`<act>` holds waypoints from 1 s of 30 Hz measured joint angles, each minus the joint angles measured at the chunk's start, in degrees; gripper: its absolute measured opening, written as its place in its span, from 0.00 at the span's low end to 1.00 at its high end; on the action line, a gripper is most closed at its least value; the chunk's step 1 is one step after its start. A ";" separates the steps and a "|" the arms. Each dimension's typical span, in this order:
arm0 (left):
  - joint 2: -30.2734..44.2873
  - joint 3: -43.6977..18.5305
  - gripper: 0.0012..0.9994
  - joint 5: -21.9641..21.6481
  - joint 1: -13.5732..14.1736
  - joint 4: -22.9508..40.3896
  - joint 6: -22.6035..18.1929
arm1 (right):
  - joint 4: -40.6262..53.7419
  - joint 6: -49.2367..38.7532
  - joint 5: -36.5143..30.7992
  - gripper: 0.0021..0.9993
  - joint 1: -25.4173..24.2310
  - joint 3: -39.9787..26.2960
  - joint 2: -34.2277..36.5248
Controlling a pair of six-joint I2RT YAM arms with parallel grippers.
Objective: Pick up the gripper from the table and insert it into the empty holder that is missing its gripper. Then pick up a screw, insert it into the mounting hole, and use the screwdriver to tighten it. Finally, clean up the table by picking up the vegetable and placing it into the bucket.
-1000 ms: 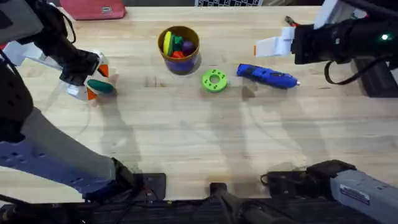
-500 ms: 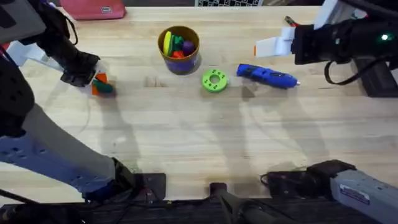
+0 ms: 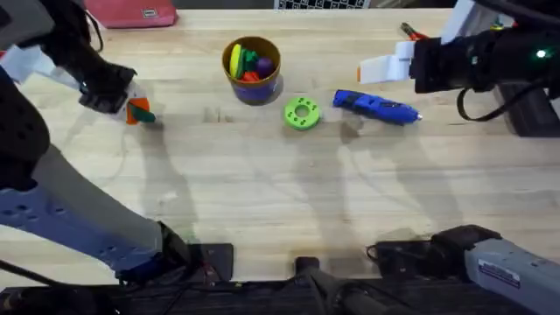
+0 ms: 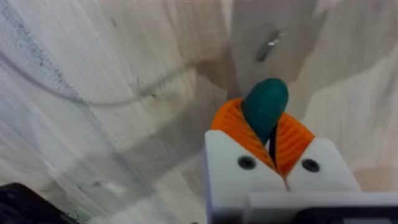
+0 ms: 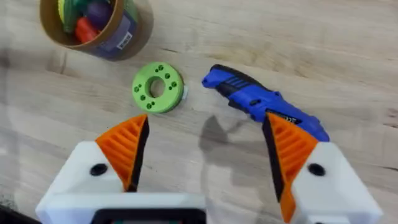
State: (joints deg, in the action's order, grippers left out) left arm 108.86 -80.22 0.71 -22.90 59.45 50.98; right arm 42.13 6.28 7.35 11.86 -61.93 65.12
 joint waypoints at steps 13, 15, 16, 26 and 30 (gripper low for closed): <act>-8.19 -13.36 0.03 0.15 12.94 1.70 -13.67 | 0.02 0.00 0.00 0.99 0.00 0.02 0.00; -10.12 -14.97 0.03 0.48 15.87 1.68 -17.45 | 0.02 0.02 0.00 0.99 0.00 0.02 -0.02; -11.00 -15.69 0.03 1.00 17.43 1.68 -19.57 | 0.02 0.02 0.00 0.99 0.00 0.02 -0.02; -11.03 -17.17 0.03 4.04 31.68 -0.02 -34.82 | 0.02 0.15 0.00 0.99 0.00 0.02 -0.02; -9.33 -17.17 0.03 4.24 35.42 -1.48 -37.82 | 0.02 0.15 0.00 1.00 0.00 0.02 0.00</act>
State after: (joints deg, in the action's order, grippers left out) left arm 99.53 -97.38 4.95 12.52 57.97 13.16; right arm 42.15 6.44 7.35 11.86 -61.91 65.12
